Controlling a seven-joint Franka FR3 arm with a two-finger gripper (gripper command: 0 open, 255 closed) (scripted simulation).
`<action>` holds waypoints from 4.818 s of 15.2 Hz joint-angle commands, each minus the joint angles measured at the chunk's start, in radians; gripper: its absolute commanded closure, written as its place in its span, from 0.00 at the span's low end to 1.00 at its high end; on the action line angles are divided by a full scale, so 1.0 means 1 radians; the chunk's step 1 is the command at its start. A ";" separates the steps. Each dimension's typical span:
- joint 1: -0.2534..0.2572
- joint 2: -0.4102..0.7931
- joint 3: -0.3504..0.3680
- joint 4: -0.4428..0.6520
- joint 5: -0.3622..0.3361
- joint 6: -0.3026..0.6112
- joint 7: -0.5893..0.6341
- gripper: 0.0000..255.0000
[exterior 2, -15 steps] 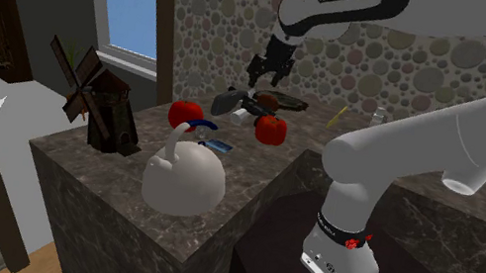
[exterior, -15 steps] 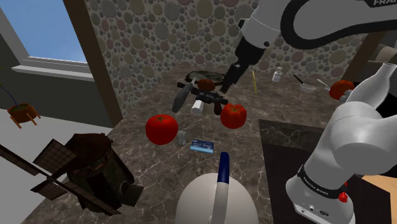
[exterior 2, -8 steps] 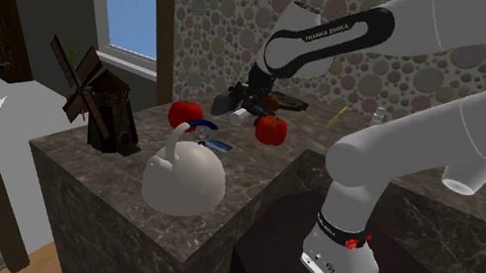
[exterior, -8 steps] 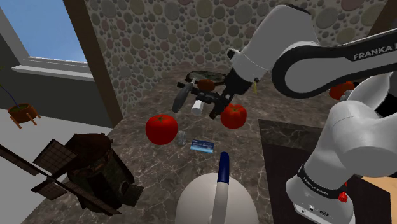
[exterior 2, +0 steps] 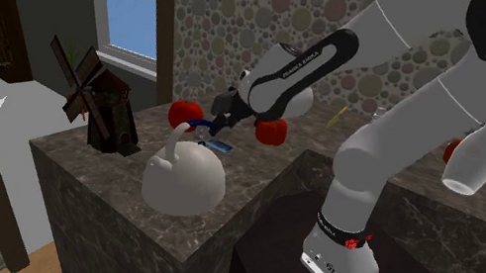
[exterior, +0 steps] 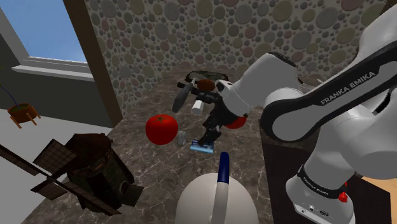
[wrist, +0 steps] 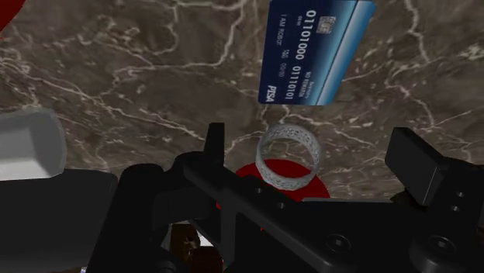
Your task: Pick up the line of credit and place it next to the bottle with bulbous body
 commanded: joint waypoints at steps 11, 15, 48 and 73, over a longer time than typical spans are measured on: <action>0.116 0.254 -0.096 0.045 0.025 0.228 -0.041 0.00; 0.116 0.254 -0.096 0.045 0.025 0.228 -0.041 0.00; -0.061 -0.098 0.029 0.167 -0.049 -0.250 0.027 1.00; -0.105 -0.208 0.013 0.444 -0.104 -0.637 0.061 1.00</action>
